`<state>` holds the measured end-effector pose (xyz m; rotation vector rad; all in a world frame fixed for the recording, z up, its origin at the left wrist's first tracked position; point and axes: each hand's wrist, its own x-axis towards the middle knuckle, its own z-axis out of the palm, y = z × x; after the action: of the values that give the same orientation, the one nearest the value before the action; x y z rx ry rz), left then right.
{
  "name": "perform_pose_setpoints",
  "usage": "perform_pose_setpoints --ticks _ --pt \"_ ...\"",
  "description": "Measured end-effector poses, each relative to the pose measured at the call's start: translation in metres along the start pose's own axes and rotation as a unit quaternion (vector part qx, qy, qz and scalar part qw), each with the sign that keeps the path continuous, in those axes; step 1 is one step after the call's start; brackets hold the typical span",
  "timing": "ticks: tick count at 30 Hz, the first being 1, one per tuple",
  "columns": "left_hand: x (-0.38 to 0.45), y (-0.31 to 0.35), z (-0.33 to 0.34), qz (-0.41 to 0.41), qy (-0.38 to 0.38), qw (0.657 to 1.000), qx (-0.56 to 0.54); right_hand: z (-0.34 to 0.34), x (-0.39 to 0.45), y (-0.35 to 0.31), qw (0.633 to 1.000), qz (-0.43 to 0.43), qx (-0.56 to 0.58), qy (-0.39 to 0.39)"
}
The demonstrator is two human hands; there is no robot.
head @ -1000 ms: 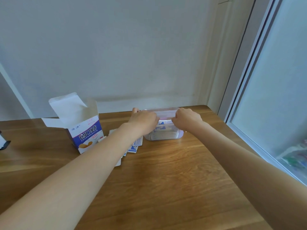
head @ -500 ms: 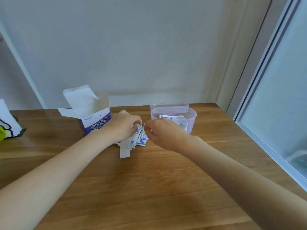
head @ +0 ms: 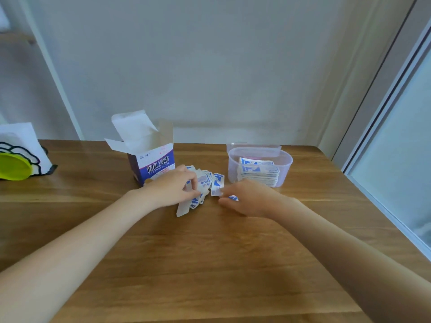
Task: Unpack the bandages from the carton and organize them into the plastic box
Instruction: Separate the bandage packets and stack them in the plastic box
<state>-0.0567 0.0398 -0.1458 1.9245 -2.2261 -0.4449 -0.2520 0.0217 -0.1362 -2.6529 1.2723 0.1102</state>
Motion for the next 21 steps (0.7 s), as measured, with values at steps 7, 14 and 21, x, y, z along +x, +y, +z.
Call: perform_pose_setpoints --ticks 7,14,21 --pt "0.000 -0.001 -0.008 -0.056 0.034 0.997 -0.051 -0.009 -0.018 0.015 0.999 0.007 -0.019 0.038" --pt "-0.003 0.003 -0.019 -0.105 0.125 0.943 -0.289 0.011 -0.007 -0.005 0.985 0.140 -0.056 0.089" --pt "-0.003 0.016 -0.007 -0.122 0.081 0.909 -0.391 0.016 0.017 -0.016 0.984 0.146 0.081 0.057"
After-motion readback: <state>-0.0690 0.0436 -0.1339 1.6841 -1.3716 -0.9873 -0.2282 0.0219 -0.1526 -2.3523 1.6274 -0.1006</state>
